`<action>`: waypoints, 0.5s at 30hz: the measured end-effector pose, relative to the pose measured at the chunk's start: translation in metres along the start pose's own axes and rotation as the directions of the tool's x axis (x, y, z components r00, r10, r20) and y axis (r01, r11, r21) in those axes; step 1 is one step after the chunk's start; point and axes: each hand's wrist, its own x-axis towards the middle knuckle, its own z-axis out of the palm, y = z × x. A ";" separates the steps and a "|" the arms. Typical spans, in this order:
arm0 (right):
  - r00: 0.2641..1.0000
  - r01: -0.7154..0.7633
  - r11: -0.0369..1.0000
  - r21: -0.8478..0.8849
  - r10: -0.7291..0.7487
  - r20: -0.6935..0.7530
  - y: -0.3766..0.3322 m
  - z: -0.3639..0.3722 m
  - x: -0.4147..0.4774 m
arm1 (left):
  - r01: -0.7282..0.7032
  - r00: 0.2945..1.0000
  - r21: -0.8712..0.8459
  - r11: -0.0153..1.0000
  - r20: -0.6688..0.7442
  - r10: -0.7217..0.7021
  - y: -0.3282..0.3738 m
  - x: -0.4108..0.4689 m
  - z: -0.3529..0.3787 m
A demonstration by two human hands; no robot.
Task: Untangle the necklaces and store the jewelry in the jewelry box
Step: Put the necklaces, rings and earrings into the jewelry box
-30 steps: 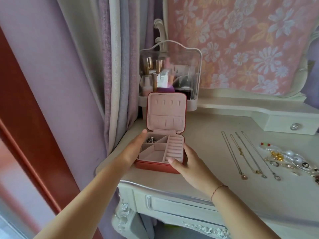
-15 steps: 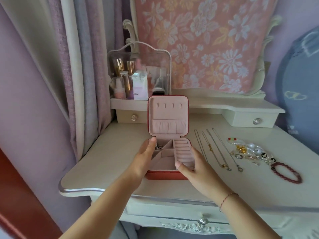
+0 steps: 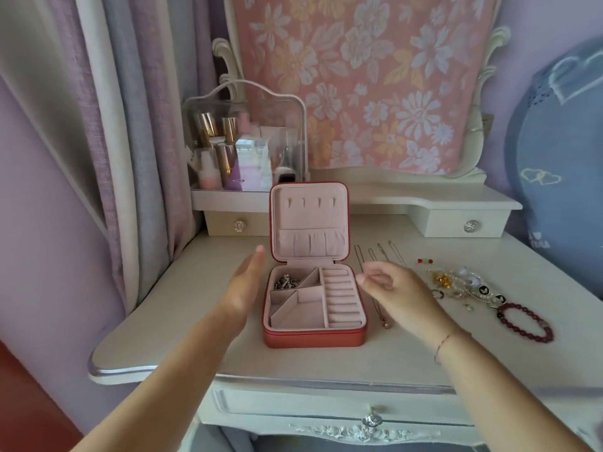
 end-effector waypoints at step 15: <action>0.984 -0.171 0.948 -0.270 0.153 -0.086 0.054 -0.008 0.146 | -0.061 0.998 -0.083 0.995 -0.039 0.058 -0.002 0.045 0.013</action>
